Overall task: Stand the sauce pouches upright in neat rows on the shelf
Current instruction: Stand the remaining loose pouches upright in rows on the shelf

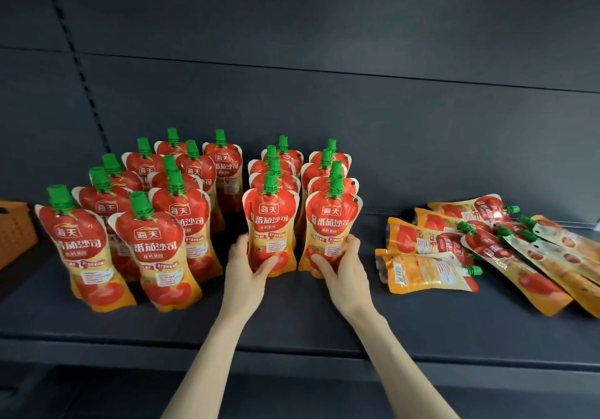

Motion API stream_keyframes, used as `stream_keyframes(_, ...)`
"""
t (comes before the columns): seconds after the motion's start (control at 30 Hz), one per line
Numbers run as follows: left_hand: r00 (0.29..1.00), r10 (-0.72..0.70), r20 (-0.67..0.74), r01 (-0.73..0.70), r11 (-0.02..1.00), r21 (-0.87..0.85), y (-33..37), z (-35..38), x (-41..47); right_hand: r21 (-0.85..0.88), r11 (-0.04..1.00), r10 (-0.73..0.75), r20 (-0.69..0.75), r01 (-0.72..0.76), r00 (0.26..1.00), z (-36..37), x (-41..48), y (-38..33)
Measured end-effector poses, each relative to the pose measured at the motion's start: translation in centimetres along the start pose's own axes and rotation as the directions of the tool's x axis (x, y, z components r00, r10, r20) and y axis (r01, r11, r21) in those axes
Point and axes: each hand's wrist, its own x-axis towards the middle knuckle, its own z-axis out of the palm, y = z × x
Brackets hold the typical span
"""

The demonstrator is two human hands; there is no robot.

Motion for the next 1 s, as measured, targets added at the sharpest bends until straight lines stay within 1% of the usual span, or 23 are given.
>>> stream_keyframes(0.13, 1.0, 0.001, 0.001, -0.001, 1.0, -0.01, -0.1, -0.1, -0.2, -0.032, 0.999, -0.006, 0.008, 0.007, 1.0, 0.1, 0.1, 0.2)
stream_keyframes(0.37, 1.0, 0.008, 0.017, -0.008, 1.0, -0.01, 0.1, -0.4, -0.6, 0.016, 1.0, -0.013, 0.024, 0.012, 1.0, -0.1, -0.2, 0.3)
stream_keyframes(0.57, 1.0, -0.001, 0.025, 0.0, 0.998, 0.057, -0.1, -0.4, -0.9, 0.058, 0.998, 0.022, 0.049, -0.025, 0.999, -0.4, -0.3, -0.1)
stream_keyframes(0.73, 1.0, 0.0, -0.013, 0.002, 0.994, 0.109, 0.4, -0.3, -1.5, 0.091, 0.995, 0.045, 0.064, -0.051, 0.997, -0.5, -0.7, -0.2)
stream_keyframes(0.9, 0.995, 0.064, -0.076, -0.048, 0.979, 0.197, 1.3, -0.4, -4.3, 0.05, 0.999, 0.014, -0.028, -0.013, 1.0, -1.6, -2.4, -0.1)
stream_keyframes(1.0, 0.988, 0.118, -0.097, -0.1, 0.98, 0.173, 1.9, 0.0, -6.5, 0.004, 1.0, -0.007, -0.075, 0.007, 0.997, -3.7, -3.5, -0.1)
